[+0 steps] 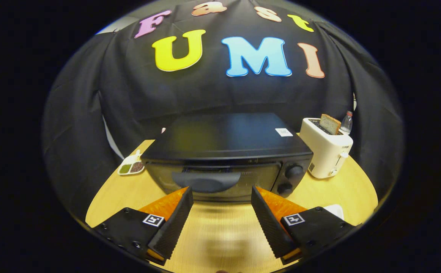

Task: Open the toaster oven, put the food inside, and close the toaster oven door.

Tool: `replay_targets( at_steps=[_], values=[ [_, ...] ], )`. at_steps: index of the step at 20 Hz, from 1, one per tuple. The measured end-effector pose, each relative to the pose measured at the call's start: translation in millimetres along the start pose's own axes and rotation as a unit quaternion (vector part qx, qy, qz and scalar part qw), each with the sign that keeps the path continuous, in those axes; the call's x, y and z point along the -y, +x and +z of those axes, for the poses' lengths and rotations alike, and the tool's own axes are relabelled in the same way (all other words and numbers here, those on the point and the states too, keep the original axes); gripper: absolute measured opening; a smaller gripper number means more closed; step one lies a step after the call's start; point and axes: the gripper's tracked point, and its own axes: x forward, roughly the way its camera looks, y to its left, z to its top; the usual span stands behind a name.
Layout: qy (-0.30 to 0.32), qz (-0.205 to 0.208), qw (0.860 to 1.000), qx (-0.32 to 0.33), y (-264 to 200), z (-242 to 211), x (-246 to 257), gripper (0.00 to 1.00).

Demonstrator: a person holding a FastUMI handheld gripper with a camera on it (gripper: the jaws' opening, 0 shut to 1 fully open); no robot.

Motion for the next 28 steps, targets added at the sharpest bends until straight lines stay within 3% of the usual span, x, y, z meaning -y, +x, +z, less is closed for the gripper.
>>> replay_targets(
  at_steps=[3,15,28],
  values=[
    [0.026,0.0,1.0,0.011,18,14,-9,0.98],
    [0.004,-0.011,1.0,-0.026,19,11,-14,0.98],
    [-0.004,-0.019,0.996,-0.087,-33,-86,-9,0.99]
  ],
)
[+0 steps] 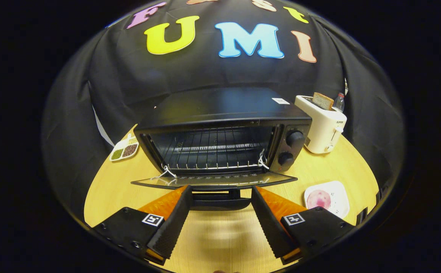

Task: Open the toaster oven, put the food inside, and close the toaster oven door.

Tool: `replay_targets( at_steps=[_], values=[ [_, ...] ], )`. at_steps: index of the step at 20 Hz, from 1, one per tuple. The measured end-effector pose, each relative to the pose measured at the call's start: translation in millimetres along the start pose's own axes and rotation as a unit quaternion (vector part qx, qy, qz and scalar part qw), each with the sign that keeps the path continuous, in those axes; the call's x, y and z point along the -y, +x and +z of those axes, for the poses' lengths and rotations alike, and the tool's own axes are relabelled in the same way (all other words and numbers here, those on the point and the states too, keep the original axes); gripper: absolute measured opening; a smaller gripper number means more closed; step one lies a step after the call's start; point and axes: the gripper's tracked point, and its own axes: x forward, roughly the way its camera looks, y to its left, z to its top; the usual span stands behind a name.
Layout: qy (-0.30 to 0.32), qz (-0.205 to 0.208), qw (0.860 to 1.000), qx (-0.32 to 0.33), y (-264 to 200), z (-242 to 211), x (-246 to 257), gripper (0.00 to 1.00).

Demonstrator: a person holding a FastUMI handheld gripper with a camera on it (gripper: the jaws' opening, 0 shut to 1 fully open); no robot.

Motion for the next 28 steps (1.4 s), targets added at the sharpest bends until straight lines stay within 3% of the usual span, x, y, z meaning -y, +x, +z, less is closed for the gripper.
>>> replay_targets(
  at_steps=[5,7,12,19,23,28],
  values=[
    [-0.004,0.005,0.992,-0.124,9,-92,7,0.98],
    [-0.006,0.0,0.991,-0.133,4,-103,20,0.99],
    [-0.037,-0.01,0.992,-0.119,-25,-87,71,0.99],
    [-0.034,-0.073,0.991,-0.11,-65,-39,201,1.0],
    [-0.021,-0.092,0.986,-0.14,-62,-37,260,0.99],
    [-0.035,-0.082,0.974,-0.207,-32,-60,307,0.98]
  ],
)
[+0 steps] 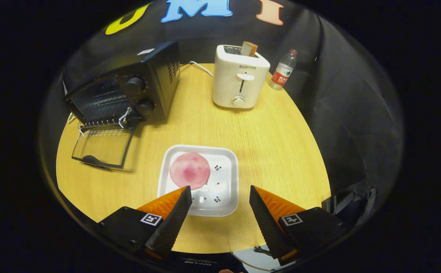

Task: Open the toaster oven, put the food inside, and close the toaster oven door.

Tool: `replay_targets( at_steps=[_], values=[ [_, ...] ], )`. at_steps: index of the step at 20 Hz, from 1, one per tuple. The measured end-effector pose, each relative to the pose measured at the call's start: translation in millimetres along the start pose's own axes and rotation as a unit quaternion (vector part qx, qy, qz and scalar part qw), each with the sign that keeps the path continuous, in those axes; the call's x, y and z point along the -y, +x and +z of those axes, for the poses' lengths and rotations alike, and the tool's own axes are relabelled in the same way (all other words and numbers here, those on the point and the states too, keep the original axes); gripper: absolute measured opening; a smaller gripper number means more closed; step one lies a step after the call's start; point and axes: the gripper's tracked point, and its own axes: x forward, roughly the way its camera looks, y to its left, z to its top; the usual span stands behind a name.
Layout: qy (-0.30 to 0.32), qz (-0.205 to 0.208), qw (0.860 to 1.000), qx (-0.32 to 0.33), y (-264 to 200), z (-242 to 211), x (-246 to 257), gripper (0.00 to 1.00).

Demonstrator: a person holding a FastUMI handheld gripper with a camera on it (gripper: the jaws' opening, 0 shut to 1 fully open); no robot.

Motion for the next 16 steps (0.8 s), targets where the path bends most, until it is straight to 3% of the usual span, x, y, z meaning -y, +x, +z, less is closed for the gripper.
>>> replay_targets(
  at_steps=[8,12,13,16],
  values=[
    [-0.012,0.045,0.996,-0.075,58,-12,28,0.98],
    [-0.006,0.089,0.991,-0.096,64,-16,18,0.98],
    [-0.001,0.092,0.991,-0.099,67,-14,19,0.92],
    [-0.001,0.092,0.99,-0.111,69,-16,21,0.9]
  ],
)
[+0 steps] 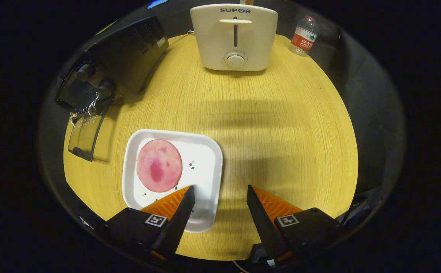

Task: Open the toaster oven, put the food inside, and close the toaster oven door.

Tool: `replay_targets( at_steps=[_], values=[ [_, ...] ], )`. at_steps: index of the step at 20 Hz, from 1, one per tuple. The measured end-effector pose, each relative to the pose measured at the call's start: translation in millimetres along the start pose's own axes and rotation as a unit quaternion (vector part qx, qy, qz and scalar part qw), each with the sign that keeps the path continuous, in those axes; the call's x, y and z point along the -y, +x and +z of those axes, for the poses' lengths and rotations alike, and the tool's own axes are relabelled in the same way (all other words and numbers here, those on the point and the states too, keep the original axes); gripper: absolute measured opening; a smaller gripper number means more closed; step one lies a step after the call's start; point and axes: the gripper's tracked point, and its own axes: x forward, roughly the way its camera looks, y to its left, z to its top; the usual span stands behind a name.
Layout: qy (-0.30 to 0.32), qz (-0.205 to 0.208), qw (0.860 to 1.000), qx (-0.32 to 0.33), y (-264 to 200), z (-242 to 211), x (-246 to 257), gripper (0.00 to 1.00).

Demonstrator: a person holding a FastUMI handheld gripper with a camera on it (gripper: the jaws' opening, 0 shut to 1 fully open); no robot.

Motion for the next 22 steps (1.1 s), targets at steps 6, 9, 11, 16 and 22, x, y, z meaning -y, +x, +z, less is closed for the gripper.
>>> replay_targets(
  at_steps=[6,9,11,16,22],
  values=[
    [0.037,0.025,0.999,-0.025,-2,-1,-3,0.33],
    [0.062,0.044,0.996,-0.038,-1,-1,-1,0.16],
    [0.077,0.06,0.994,-0.046,3,-1,-1,0.09],
    [0.083,0.092,0.992,-0.025,-3,-2,0,0.02],
    [0.166,0.131,0.977,-0.026,-9,-6,2,0.02]
  ],
)
